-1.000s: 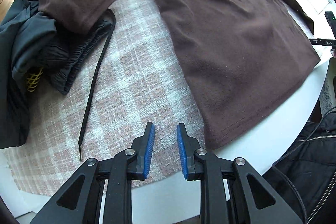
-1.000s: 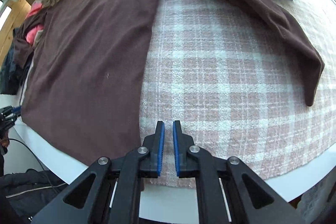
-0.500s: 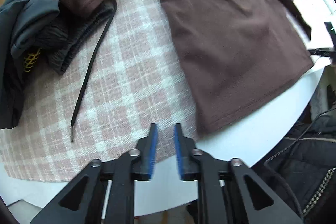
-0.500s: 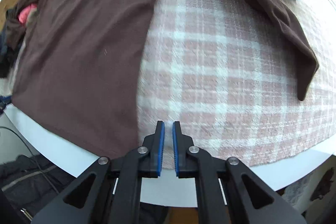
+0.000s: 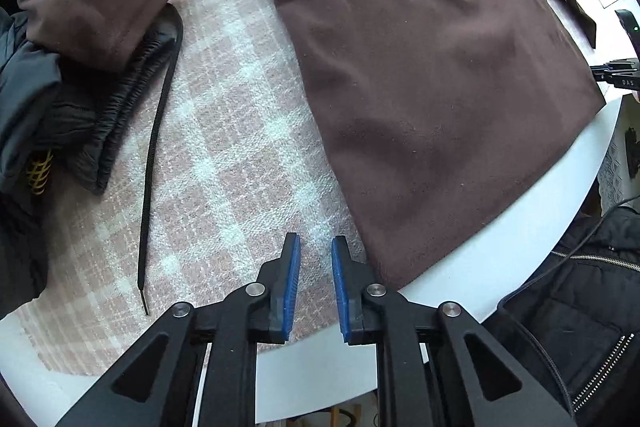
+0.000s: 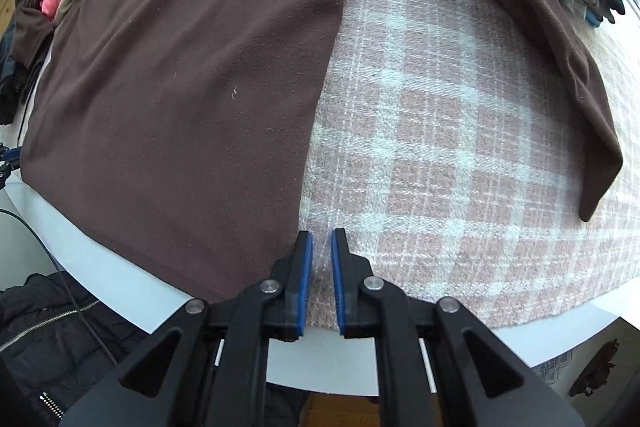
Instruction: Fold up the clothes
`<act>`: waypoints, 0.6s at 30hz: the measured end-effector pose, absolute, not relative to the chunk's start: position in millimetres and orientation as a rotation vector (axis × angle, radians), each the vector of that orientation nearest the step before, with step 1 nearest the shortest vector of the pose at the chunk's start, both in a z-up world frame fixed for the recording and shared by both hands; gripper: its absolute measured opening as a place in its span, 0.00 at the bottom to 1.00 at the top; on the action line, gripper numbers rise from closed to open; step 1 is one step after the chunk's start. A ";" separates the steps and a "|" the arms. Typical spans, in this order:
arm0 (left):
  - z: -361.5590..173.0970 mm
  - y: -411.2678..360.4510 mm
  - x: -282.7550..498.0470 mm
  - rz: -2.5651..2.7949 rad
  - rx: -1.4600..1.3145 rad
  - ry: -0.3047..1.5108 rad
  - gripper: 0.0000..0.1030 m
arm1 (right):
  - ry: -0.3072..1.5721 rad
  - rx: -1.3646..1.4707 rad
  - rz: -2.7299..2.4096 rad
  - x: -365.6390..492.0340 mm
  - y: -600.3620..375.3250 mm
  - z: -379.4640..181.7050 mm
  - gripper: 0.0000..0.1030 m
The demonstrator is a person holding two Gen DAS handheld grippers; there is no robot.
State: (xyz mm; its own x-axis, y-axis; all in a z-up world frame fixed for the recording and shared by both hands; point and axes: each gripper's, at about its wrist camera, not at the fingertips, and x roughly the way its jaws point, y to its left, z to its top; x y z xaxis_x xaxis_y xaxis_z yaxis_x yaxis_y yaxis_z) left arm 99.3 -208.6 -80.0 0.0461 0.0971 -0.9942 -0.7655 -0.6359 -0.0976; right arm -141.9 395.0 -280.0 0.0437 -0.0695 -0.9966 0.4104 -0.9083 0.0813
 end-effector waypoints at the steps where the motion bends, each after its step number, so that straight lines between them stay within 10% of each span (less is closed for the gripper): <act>1: -78.2 -208.9 98.9 1.666 -1.667 0.687 0.15 | 0.345 1.985 -1.927 -140.0 394.9 -282.3 0.11; 18: -20.5 -215.4 43.9 1.689 -1.650 0.630 0.08 | 0.295 1.959 -2.030 -160.3 389.0 -296.2 0.10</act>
